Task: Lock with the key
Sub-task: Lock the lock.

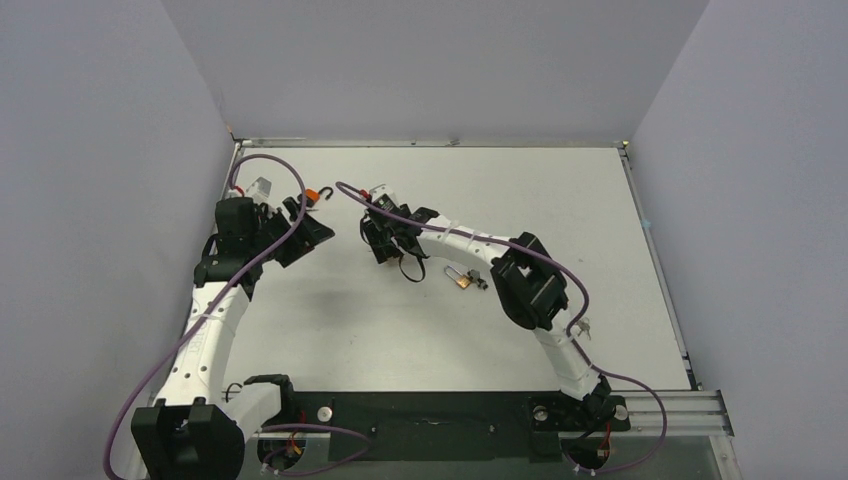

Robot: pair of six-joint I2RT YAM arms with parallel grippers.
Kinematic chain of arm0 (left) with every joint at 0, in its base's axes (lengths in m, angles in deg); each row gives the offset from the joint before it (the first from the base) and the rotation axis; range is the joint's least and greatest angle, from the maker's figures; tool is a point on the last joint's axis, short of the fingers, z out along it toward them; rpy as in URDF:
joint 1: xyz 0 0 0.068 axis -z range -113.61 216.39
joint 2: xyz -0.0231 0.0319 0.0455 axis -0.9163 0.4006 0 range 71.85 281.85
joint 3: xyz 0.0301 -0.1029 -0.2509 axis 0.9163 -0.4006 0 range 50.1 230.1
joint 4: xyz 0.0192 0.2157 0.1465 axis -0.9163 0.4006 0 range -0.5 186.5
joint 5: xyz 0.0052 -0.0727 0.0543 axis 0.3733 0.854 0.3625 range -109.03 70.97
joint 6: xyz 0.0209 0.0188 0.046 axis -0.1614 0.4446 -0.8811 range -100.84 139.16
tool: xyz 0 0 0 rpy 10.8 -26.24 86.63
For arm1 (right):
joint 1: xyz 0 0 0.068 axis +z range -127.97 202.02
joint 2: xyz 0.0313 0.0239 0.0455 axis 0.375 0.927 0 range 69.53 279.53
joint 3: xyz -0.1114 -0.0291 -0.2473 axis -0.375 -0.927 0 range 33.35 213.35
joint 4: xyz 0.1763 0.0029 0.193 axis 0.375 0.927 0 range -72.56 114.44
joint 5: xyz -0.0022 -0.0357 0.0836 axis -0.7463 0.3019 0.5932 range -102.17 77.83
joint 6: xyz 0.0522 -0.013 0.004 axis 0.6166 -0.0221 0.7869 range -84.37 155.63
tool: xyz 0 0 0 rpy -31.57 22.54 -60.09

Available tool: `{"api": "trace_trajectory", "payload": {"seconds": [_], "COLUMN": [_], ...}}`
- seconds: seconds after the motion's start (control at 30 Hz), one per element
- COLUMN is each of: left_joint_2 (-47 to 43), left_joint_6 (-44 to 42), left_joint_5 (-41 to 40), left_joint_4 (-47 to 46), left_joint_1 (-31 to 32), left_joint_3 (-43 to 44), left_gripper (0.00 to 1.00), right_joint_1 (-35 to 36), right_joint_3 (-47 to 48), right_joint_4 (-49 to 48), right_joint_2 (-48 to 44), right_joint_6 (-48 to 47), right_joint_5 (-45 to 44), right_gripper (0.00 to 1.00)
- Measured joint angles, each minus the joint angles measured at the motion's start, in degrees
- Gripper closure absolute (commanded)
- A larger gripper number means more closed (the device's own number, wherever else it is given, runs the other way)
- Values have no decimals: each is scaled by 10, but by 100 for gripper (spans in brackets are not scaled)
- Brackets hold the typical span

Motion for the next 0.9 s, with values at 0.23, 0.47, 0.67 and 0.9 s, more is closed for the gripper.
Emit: {"api": "trace_trajectory", "payload": {"seconds": [0.23,0.47,0.67,0.9], "left_joint_2": [19,22,24,31], "left_joint_6": [-2,7,24,61], "left_joint_5": [61,109,165,281], "left_joint_4": [-75,-192,-316,-475], "left_joint_1": [21,47,58,113], "left_joint_3": [0,4,30,35], "left_gripper": [35,35,35,38], "right_joint_1": [-7,-26,-51,-87], "right_joint_3": [-102,-182,-249,-303], "right_joint_4": [3,-6,-6,-25], "right_joint_2": [-185,-361,-478,-582], "right_joint_6": [-40,-43,-27,30], "right_joint_5": [71,184,309,453], "right_gripper": [100,100,100,100]}}
